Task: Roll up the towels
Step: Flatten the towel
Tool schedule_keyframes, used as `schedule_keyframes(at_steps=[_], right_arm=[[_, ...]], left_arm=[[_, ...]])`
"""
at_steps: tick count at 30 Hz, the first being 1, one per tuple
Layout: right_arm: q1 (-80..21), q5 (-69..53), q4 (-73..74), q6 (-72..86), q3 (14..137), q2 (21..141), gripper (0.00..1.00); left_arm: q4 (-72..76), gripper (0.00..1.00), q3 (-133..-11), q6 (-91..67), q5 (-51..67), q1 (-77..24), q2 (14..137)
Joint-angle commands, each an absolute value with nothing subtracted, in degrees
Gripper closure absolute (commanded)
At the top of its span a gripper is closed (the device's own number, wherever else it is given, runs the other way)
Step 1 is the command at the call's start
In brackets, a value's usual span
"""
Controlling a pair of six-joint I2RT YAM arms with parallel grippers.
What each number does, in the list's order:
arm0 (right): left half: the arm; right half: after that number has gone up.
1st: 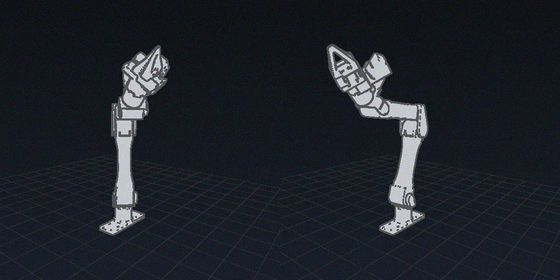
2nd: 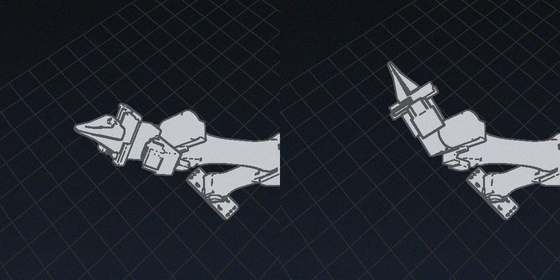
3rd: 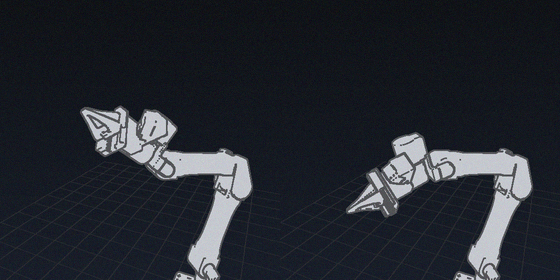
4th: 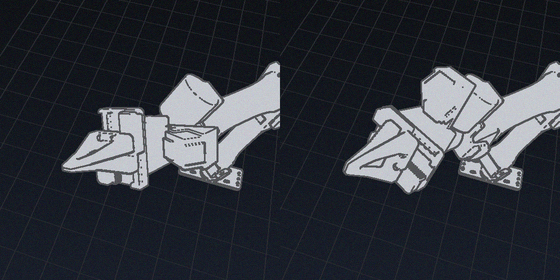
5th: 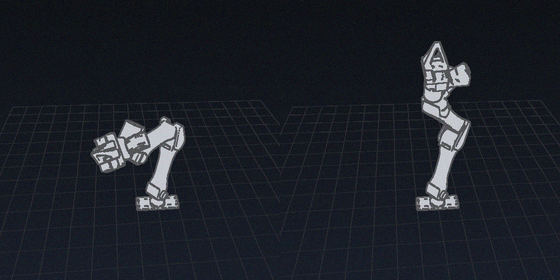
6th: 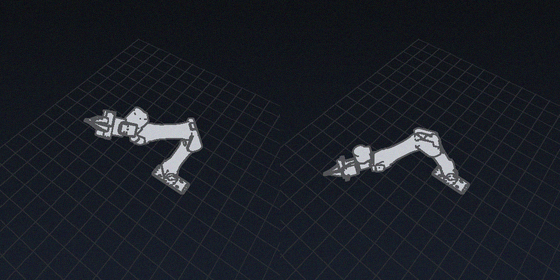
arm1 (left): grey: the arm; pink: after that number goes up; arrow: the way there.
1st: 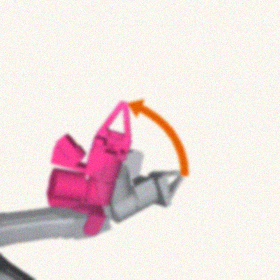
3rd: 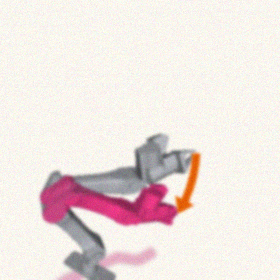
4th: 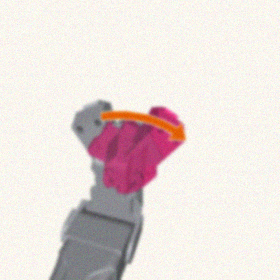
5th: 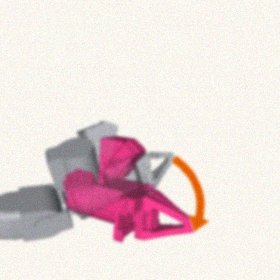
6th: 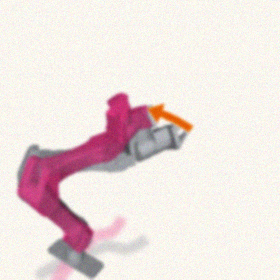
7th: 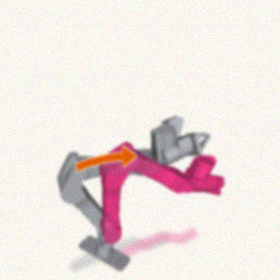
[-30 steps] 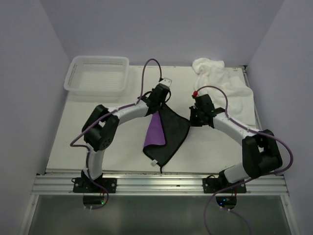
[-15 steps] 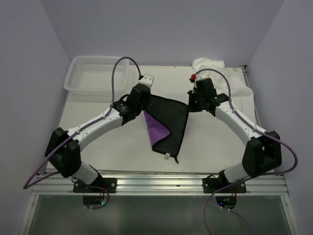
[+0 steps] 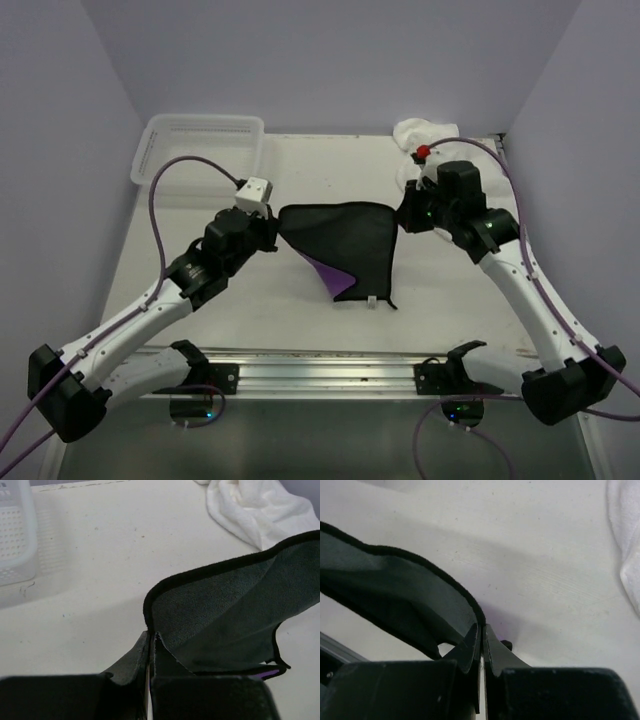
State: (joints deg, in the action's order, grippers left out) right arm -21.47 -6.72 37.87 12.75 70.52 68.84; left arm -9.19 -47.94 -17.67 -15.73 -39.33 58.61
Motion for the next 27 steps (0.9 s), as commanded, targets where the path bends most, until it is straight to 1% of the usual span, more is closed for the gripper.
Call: schedule_keyframes(at_steps=[1,4,9,13,16,23,27], right_arm=[[-22.15,-12.47,41.48,12.30,68.47,62.68,1.00],[-22.85,-14.76,43.15,13.09,67.76,56.97,1.00],[-23.38,-18.97,47.36,14.76,69.95,51.60,1.00],[-23.38,-22.49,49.57,16.78,71.54,49.40,1.00],[-23.38,-23.38,50.80,17.58,72.59,47.03,1.00],[-23.47,-27.15,52.21,19.59,72.95,45.53,1.00],[-23.38,-24.71,50.54,20.04,69.36,44.91,1.00]], left_arm=[[-5.98,1.00,-45.71,-19.77,-9.41,-39.02,53.64],[-4.14,1.00,-42.81,-20.92,-7.13,-39.02,48.00],[-2.46,1.00,-39.29,-23.28,-4.22,-39.11,39.74],[-1.15,1.00,-39.29,-24.17,1.91,-39.02,37.27],[-1.05,1.00,-39.64,-24.70,3.77,-39.02,35.34],[-2.81,1.00,-39.38,-24.87,4.04,-39.02,31.12],[-3.34,1.00,-36.13,-26.62,1.76,-39.02,29.18]])
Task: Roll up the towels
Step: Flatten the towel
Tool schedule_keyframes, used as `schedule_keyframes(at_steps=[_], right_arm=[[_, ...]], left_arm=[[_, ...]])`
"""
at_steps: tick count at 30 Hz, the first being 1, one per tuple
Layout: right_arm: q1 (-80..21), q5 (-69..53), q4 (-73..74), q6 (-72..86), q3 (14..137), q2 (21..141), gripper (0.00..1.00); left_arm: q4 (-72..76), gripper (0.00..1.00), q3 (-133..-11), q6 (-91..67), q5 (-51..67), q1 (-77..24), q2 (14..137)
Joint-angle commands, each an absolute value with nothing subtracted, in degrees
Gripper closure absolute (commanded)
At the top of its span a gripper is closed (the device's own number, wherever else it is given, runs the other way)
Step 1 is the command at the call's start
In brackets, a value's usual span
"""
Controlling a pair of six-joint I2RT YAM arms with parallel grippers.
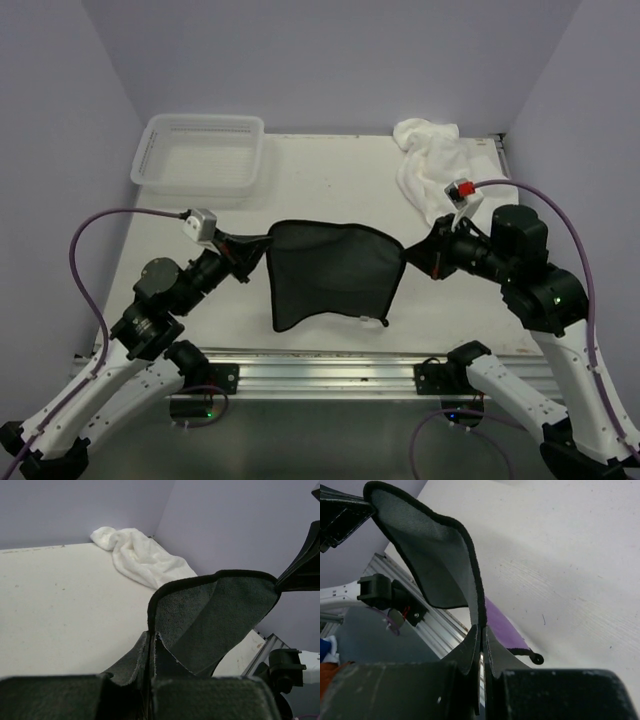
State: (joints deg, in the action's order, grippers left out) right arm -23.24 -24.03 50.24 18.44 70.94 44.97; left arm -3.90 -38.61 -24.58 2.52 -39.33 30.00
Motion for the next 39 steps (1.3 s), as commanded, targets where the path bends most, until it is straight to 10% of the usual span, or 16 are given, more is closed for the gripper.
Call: schedule_keyframes(at_steps=[1,29,39], right_arm=[[-23.38,-24.09,50.28,20.04,68.82,45.70,1.00],[-19.51,-15.91,20.40,16.35,65.30,85.77,1.00],[-17.84,-17.75,17.58,15.91,70.92,99.05,1.00]], left_arm=[[-2.82,1.00,-35.34,-26.98,0.80,-39.11,29.18],[29.00,1.00,-33.75,-22.15,-9.32,-31.30,74.52],[32.69,0.46,-42.08,-21.89,-2.47,-25.49,89.37]])
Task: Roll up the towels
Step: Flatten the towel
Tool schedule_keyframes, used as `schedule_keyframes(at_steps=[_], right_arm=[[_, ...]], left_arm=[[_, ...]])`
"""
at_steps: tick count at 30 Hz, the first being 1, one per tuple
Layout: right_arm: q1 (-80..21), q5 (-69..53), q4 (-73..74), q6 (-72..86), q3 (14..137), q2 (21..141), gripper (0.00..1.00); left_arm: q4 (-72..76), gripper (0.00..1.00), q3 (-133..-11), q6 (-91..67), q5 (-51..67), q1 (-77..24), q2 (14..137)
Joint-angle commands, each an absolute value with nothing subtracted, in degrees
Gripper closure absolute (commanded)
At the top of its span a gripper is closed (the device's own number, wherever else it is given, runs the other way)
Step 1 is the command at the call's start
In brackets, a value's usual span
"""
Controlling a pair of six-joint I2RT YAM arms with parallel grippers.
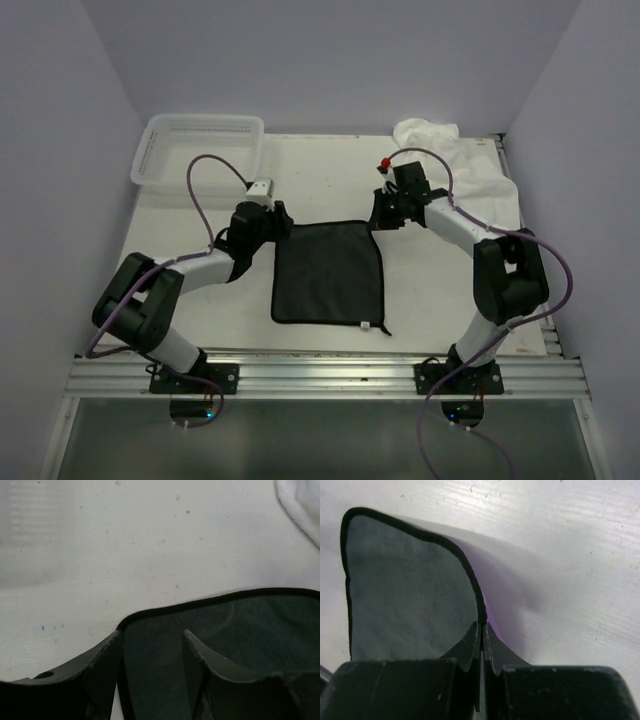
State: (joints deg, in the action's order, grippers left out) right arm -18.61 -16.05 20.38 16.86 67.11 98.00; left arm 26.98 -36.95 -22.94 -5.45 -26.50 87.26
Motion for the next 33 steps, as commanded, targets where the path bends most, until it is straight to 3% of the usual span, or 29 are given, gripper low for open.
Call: schedule_keyframes(at_steps=[1,6,12,19,33], right_arm=[[-17.67,-17.58,17.84,15.21,71.45,99.75,1.00],[-17.75,-17.14,19.86,13.89,74.70,102.22,1.00],[-17.31,-16.61,20.57,13.10,74.97,102.57,1.00],[-17.23,-16.17,20.65,12.92,74.53,103.36,1.00],[-17.23,-15.38,20.92,12.48,74.00,103.80,1.00]], left_arm=[[32.61,0.45,-43.32,-21.54,-2.29,-25.14,90.60],[24.19,0.44,-52.97,-20.13,-3.24,-24.61,98.69],[13.74,0.50,-57.38,-20.30,-4.92,-23.82,104.23],[9.41,0.50,-54.41,-22.15,-5.62,-23.73,102.22],[3.87,0.60,-54.05,-21.36,-7.91,-23.73,102.57]])
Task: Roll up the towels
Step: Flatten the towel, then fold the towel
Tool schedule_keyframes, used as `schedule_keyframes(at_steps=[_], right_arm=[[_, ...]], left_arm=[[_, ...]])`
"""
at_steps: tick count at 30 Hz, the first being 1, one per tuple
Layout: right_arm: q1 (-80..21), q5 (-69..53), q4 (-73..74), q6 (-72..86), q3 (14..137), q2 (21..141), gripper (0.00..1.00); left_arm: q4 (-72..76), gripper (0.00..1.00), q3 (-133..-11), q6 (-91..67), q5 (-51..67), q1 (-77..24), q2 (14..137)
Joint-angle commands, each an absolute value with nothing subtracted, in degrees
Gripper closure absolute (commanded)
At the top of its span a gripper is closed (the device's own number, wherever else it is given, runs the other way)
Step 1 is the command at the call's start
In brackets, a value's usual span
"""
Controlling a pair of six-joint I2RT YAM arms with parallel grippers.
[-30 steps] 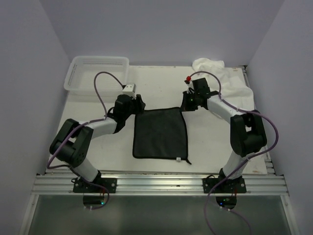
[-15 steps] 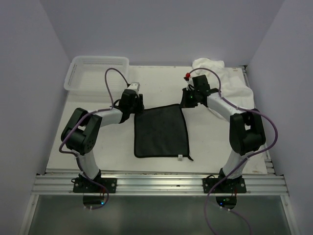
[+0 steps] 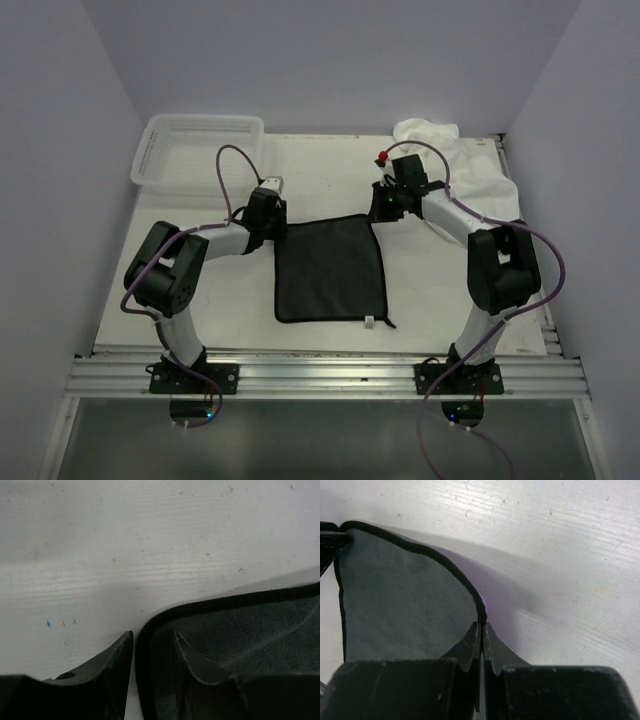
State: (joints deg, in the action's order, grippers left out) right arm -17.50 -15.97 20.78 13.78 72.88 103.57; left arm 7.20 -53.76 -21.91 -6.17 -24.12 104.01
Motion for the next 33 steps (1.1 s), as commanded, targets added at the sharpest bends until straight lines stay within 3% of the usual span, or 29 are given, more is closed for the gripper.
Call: schedule_keyframes(at_steps=[1,13,19,26,33], right_arm=[[-17.23,-15.38,20.92,12.48,74.00,103.89,1.00],[-17.23,-15.56,21.00,12.39,74.35,104.59,1.00],[-17.23,-16.43,20.04,13.09,74.00,104.76,1.00],[-17.31,-15.47,22.06,11.43,74.89,103.54,1.00],[-17.31,-14.06,21.18,9.76,71.55,98.62,1.00]], left_arm=[[3.95,0.62,-54.14,-20.84,-8.08,-23.73,102.48],[7.03,0.75,-52.65,-18.99,-2.81,-24.96,102.66],[6.33,1.00,-51.94,-18.98,-3.69,-25.14,102.22],[6.93,1.00,-53.18,-19.69,-6.33,-25.14,98.88],[14.15,1.00,-46.59,-21.01,-5.54,-25.05,90.62]])
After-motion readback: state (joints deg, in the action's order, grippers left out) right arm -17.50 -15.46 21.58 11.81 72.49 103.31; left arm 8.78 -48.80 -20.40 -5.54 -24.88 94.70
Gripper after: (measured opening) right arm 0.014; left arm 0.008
